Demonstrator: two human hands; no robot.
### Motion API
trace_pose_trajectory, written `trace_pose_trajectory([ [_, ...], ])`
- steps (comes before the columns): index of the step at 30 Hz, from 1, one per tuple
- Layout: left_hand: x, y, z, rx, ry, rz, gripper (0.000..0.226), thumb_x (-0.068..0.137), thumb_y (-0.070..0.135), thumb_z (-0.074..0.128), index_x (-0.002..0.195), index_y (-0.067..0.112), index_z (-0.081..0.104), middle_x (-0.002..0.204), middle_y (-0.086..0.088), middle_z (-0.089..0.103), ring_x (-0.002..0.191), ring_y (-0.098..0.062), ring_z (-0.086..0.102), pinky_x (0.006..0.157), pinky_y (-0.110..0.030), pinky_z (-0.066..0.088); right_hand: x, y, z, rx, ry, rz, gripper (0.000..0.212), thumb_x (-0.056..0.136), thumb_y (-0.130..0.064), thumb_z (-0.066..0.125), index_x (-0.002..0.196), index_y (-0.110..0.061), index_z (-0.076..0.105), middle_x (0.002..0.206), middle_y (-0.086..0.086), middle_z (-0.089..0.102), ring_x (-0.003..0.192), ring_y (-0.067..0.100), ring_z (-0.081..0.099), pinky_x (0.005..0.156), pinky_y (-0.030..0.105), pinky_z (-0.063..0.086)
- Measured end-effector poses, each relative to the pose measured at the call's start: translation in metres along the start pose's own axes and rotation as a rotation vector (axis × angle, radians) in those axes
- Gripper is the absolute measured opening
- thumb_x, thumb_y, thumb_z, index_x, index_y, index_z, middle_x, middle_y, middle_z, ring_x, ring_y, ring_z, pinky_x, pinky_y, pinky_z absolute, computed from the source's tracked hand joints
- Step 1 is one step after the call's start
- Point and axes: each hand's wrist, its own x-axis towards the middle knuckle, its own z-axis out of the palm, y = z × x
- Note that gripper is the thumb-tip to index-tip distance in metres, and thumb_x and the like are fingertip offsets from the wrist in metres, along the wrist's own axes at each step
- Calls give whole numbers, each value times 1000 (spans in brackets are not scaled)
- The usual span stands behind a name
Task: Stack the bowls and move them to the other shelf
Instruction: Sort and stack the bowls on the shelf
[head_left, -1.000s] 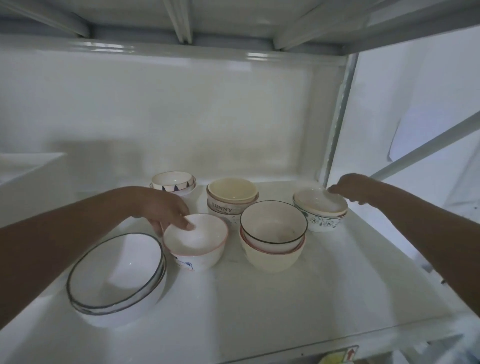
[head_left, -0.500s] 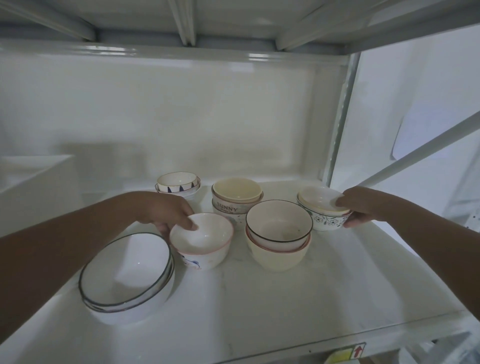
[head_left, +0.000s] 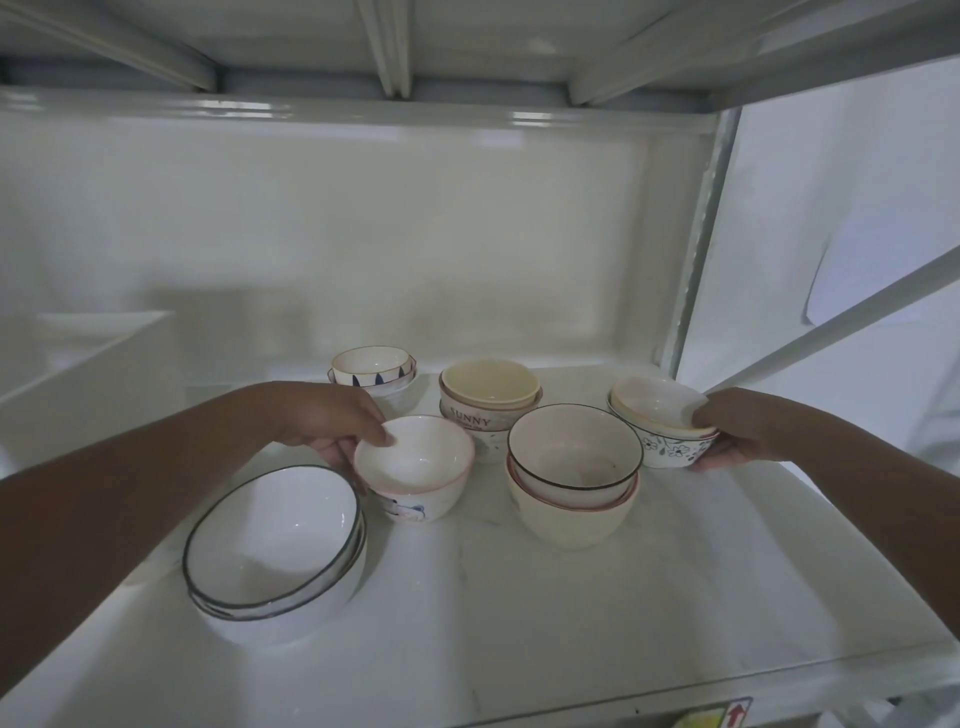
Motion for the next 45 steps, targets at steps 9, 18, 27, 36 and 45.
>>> trace_pose_trajectory([
  [9,-5,-8,-12,-33,67,-28,30,89,4,57,110,-17,60,89,-32,70,74,-36,72,68,-40,61,1,-6,13,-1,64,-10,23,97,5,42,111,12,58,97,28,71,73,39,72,51,39,63],
  [18,-19,-6,-26,-86,105,48,22,87,9,58,103,-6,64,86,-27,72,68,-32,72,58,-29,58,1,-25,37,-77,76,-23,19,99,8,49,83,-2,54,75,17,64,58,26,66,46,28,58],
  [27,-19,65,-38,-102,168,146,31,94,12,52,105,-15,64,89,-29,72,61,-25,71,54,-24,59,-11,-37,27,-261,217,-114,40,102,-38,48,110,0,58,100,20,62,86,34,64,71,34,52],
  [36,43,190,30,-51,146,267,27,96,6,46,110,-13,57,87,-28,69,61,-26,73,58,-28,61,-45,-93,-6,265,-102,-398,57,98,-66,43,91,-15,68,59,7,63,46,18,50,46,24,34],
  [45,100,204,83,100,161,182,27,96,9,44,108,-10,58,73,-20,69,47,-15,66,41,-17,45,-31,-72,-9,-39,129,-347,19,93,-4,45,86,-1,62,58,10,54,46,17,40,44,21,30],
])
